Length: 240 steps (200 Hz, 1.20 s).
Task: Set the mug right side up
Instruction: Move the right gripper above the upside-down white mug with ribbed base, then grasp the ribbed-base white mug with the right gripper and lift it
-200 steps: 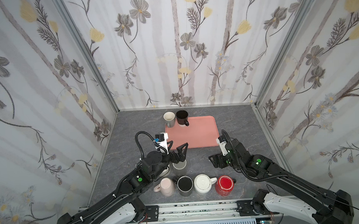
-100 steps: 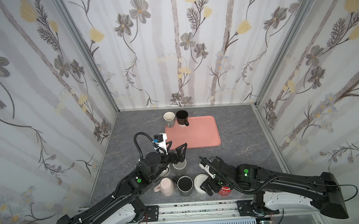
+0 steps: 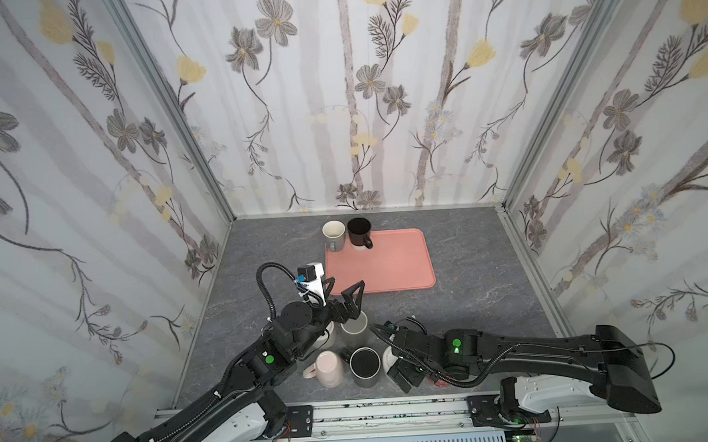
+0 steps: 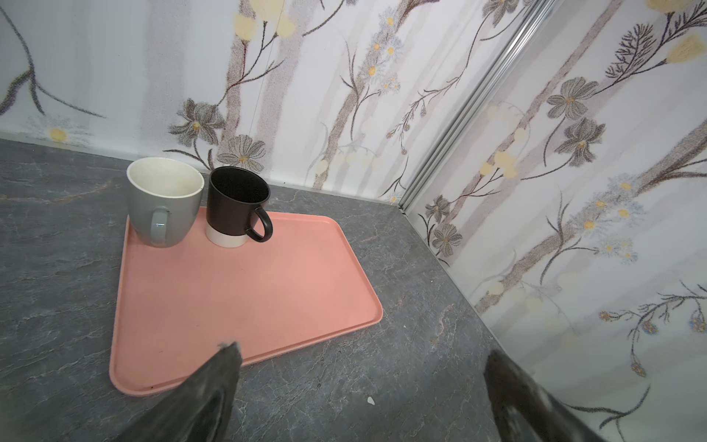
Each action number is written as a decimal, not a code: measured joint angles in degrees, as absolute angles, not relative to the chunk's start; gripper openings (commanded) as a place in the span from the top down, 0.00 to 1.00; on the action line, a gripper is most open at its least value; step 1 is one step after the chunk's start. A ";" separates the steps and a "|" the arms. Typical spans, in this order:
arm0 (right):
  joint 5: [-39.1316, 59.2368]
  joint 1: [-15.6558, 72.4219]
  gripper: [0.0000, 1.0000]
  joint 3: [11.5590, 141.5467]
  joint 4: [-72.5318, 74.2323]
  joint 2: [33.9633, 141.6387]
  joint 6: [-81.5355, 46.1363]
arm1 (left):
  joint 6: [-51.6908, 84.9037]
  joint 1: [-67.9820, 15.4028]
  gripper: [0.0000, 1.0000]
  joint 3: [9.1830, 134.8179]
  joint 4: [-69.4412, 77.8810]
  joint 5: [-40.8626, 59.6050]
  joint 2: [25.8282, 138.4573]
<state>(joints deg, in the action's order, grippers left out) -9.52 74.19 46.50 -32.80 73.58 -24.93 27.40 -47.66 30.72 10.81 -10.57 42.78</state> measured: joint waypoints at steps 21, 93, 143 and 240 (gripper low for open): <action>-10.37 72.79 0.11 46.61 -30.87 74.65 -24.99 | 27.44 -47.62 0.00 30.55 10.13 -10.57 41.80; -11.92 62.13 0.15 47.09 -21.78 78.59 -24.80 | 27.44 -47.62 0.00 30.57 8.21 -11.00 39.40; -11.46 56.97 0.00 50.78 -17.82 83.81 -24.08 | 27.46 -47.57 0.00 30.57 6.96 -11.64 38.65; -6.02 47.27 0.06 40.53 -14.70 67.59 -20.84 | 27.57 -47.55 0.00 30.09 7.25 -11.75 40.40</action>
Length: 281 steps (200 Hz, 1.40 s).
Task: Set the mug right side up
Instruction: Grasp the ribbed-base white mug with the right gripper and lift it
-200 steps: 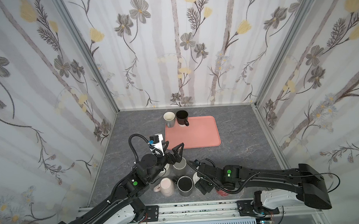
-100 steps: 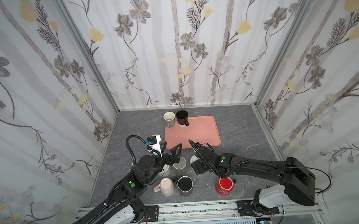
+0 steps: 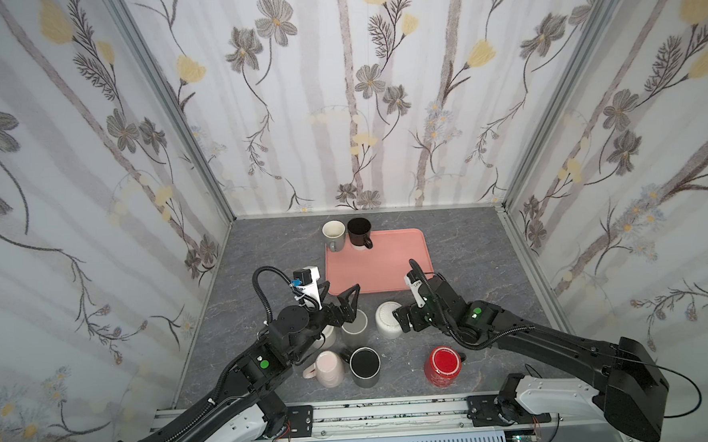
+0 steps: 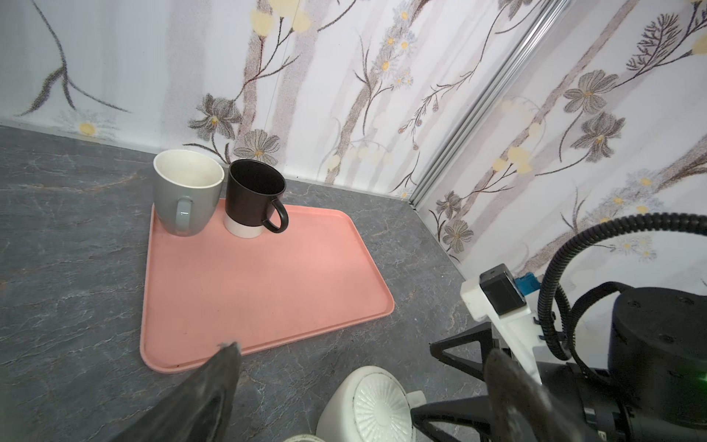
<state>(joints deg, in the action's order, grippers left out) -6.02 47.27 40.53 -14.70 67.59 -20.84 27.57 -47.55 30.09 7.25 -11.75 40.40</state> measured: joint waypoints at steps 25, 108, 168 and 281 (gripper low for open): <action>-0.93 44.53 0.16 36.80 -12.93 66.13 -20.51 | 27.73 -47.53 0.00 30.09 7.40 -11.70 41.17; 11.53 44.64 0.56 34.00 -5.43 68.88 -21.17 | 28.49 -47.46 0.00 29.67 7.49 -11.70 39.99; 5.17 53.06 0.54 35.07 -10.13 66.89 -21.98 | 28.51 -47.46 0.00 29.10 7.60 -11.81 40.16; -6.61 58.02 0.62 40.27 -16.91 75.70 -18.37 | 28.71 -47.31 0.00 28.77 7.70 -11.79 40.45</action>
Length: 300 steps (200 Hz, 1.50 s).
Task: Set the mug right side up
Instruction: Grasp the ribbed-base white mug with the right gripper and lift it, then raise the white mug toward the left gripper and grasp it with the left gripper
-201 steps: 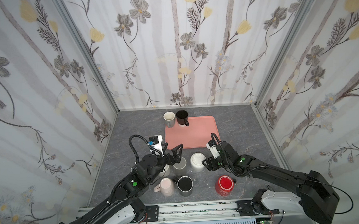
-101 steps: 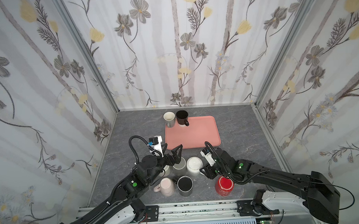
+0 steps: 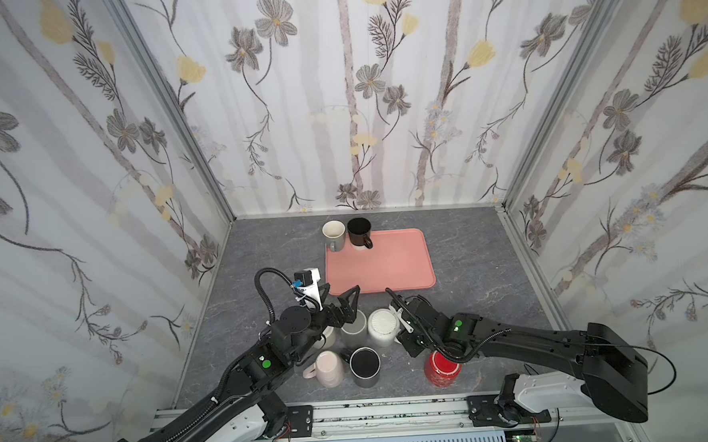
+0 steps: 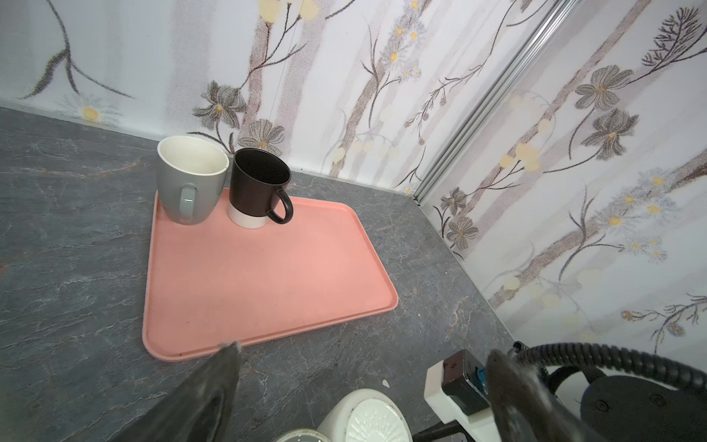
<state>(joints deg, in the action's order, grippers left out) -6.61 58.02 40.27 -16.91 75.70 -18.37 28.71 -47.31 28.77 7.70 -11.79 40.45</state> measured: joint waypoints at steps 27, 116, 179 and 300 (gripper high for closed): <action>-7.66 58.39 0.70 41.17 -16.88 77.34 -17.78 | 28.73 -47.29 0.00 28.77 7.70 -11.79 40.56; -11.00 58.52 1.00 41.19 -18.76 75.75 -16.67 | 28.86 -47.29 0.00 28.77 8.38 -10.57 41.78; -13.39 56.34 1.00 42.04 -17.74 66.15 -17.52 | 29.19 -47.24 0.00 28.80 10.94 -8.80 42.72; 6.98 47.44 1.00 39.44 28.47 62.35 -27.49 | 34.57 -39.62 0.26 24.40 31.73 12.38 46.39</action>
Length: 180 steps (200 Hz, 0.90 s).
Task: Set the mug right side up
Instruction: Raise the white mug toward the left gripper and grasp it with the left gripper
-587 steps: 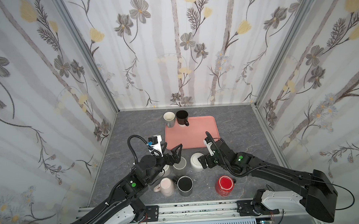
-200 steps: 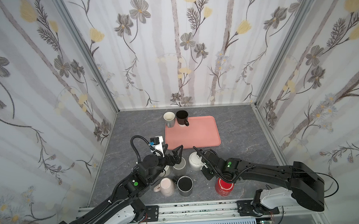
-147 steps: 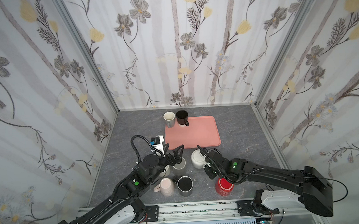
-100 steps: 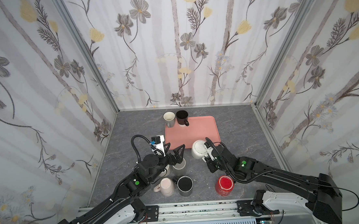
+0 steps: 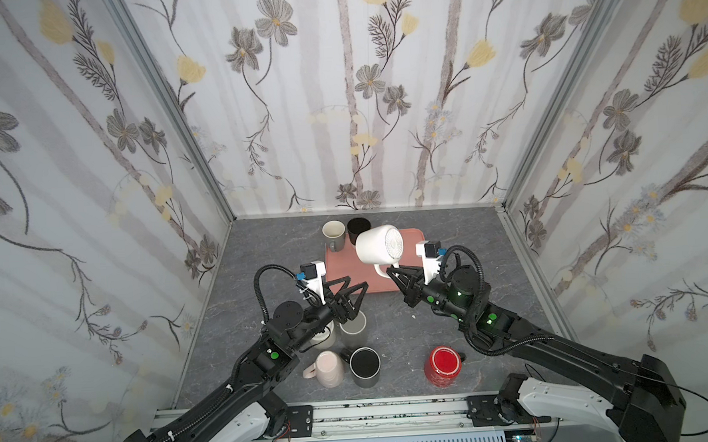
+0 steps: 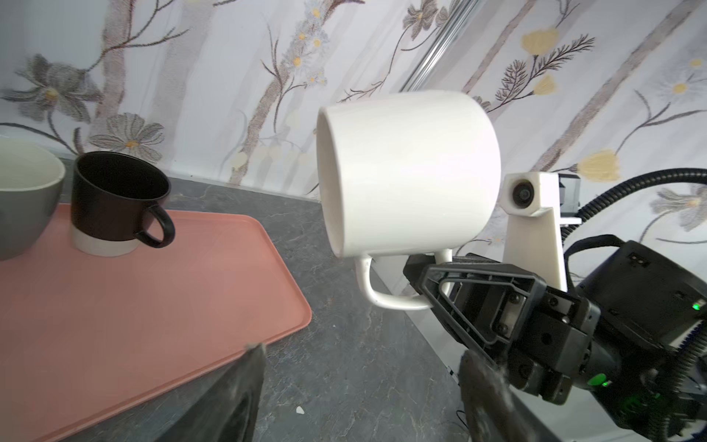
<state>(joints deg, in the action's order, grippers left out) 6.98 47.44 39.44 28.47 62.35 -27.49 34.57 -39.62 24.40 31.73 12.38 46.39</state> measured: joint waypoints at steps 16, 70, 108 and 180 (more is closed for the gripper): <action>10.35 47.44 1.00 39.44 32.93 63.61 -29.69 | 36.12 -38.81 0.31 23.35 36.36 15.18 46.54; 16.60 48.25 1.00 38.68 44.53 65.56 -35.62 | 39.57 -37.76 0.37 22.79 48.03 19.68 48.18; 20.12 49.78 1.00 38.68 47.16 67.26 -36.58 | 41.17 -37.69 0.55 22.87 51.94 21.19 49.10; 22.15 50.57 1.00 38.26 54.02 69.73 -38.54 | 43.05 -37.43 1.00 23.51 52.03 20.29 48.80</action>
<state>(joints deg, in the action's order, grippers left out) 22.15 50.57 38.26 54.02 69.73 -38.54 43.05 -37.43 23.51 52.03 20.29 48.80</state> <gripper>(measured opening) 0.129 0.052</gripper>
